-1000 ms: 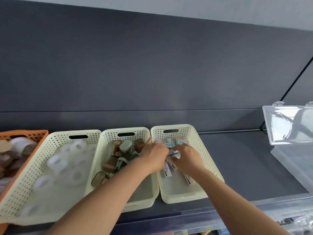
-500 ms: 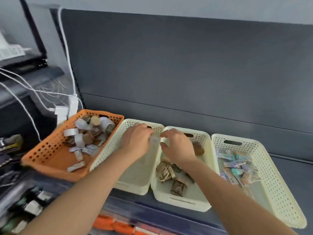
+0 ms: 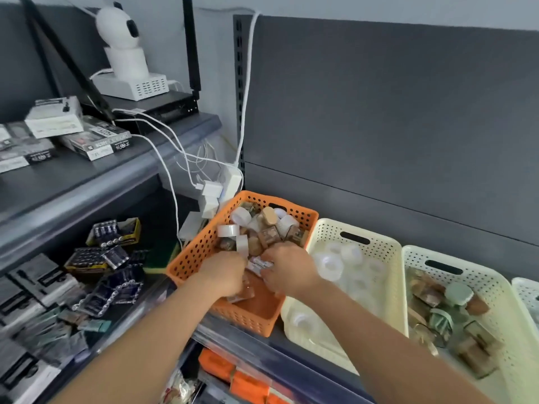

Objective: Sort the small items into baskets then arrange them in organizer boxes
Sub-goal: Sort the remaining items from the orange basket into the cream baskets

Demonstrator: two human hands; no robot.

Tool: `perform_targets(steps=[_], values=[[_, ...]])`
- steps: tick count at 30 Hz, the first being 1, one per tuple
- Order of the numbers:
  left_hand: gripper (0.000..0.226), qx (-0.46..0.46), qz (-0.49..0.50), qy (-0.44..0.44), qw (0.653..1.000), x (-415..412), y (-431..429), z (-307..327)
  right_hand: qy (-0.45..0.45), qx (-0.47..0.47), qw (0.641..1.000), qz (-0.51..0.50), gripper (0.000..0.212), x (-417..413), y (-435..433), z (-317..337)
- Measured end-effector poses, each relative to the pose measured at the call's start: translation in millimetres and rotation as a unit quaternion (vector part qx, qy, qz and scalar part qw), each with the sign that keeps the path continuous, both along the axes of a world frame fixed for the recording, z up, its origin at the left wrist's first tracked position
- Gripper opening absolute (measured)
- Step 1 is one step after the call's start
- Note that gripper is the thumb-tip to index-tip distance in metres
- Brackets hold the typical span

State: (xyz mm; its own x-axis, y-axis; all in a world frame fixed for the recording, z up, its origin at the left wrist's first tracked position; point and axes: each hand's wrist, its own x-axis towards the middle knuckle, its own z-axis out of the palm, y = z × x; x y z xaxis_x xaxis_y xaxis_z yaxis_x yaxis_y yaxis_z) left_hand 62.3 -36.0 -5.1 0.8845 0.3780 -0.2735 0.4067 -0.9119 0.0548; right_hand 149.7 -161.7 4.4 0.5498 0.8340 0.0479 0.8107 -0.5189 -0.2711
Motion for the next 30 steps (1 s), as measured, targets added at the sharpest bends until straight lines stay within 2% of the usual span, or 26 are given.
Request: perform_targets(steps=[4, 7, 13, 18, 21, 26, 28, 30], values=[[0.053, -0.019, -0.069, 0.026, 0.997, 1, 21, -18, -0.009, -0.119, 0.992, -0.035, 0.027, 1, 33, -12], [0.065, 0.017, -0.102, 0.033, 0.994, 6, 29, -24, -0.023, -0.172, 0.983, -0.056, 0.024, 2, 49, -16], [0.039, -0.015, -0.101, 0.065, 0.993, 5, 44, -33, -0.082, -0.205, 0.973, -0.065, 0.028, -2, 71, -29], [0.037, -0.078, -0.073, 0.056, 0.993, 1, 64, -27, -0.070, -0.197, 0.974, -0.089, 0.033, -2, 73, -33], [0.031, -0.092, -0.050, 0.042, 0.994, 0, 69, -21, -0.065, -0.212, 0.973, -0.065, 0.031, -6, 71, -31], [0.023, -0.114, -0.014, 0.014, 0.993, -2, 65, -11, -0.006, -0.254, 0.967, -0.005, 0.047, -22, 66, -28], [0.016, -0.121, -0.006, 0.007, 0.993, -3, 65, -6, 0.003, -0.238, 0.971, 0.013, 0.043, -27, 64, -27], [0.009, -0.128, 0.003, -0.002, 0.992, -6, 67, -1, 0.007, -0.209, 0.978, 0.022, 0.029, -28, 61, -27]])
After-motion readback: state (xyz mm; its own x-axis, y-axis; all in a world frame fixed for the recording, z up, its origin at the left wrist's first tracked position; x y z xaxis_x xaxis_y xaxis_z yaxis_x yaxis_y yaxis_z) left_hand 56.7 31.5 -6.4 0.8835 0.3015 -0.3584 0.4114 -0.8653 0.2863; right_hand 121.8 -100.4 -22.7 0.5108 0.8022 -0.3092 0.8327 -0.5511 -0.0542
